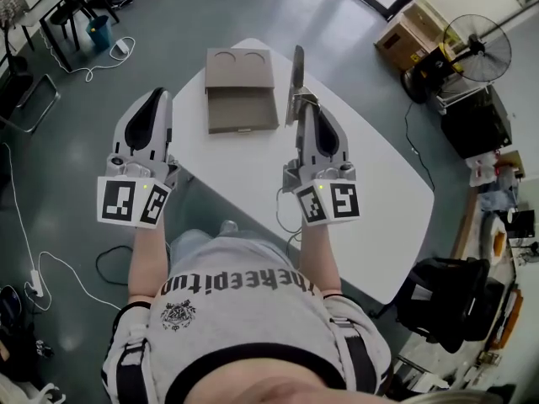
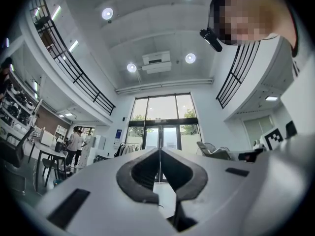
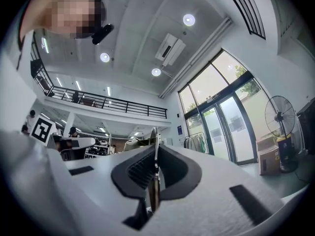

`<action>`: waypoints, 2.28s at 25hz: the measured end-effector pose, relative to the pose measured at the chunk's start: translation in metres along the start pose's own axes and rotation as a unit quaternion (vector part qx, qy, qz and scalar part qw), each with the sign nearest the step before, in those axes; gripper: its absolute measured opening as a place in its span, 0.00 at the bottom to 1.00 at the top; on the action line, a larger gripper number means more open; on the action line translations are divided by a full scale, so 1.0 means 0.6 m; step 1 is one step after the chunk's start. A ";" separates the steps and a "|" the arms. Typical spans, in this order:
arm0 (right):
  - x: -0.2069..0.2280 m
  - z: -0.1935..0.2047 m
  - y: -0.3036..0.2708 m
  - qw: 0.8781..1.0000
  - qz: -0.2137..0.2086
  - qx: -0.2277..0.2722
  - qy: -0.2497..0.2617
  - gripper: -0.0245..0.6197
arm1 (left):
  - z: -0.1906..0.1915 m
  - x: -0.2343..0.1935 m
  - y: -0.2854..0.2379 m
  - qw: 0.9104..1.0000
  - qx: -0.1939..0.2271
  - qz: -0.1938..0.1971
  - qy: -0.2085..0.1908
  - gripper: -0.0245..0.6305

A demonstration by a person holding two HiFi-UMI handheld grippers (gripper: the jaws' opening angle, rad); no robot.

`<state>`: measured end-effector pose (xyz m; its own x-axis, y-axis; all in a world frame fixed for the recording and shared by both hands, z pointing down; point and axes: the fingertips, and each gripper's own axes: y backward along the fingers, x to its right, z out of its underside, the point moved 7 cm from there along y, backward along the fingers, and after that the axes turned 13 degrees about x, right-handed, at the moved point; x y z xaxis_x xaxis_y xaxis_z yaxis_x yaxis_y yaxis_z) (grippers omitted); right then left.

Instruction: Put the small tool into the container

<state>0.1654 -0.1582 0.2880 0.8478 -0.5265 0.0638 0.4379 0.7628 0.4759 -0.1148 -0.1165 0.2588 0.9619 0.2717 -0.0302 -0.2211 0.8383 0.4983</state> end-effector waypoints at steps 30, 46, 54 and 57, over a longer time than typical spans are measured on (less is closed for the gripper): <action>-0.014 0.361 -0.126 0.918 -0.156 -0.272 0.242 0.04 | 0.112 -0.188 -0.116 0.999 -0.049 0.005 0.015 0.06; -0.003 0.526 -0.124 0.832 -0.239 -0.389 0.315 0.04 | 0.169 -0.247 -0.178 0.997 -0.069 0.021 0.025 0.06; -0.003 0.582 -0.127 0.796 -0.270 -0.426 0.334 0.04 | 0.188 -0.269 -0.193 0.996 -0.080 0.022 0.027 0.06; -0.002 0.602 -0.128 0.786 -0.271 -0.439 0.342 0.04 | 0.197 -0.278 -0.196 0.996 -0.084 0.022 0.028 0.06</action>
<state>0.0227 -0.3517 0.5682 0.2970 -0.7675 -0.5681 0.5740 0.6190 -0.5361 -0.2303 -0.3163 0.3075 0.9412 0.3323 -0.0611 -0.2917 0.8905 0.3491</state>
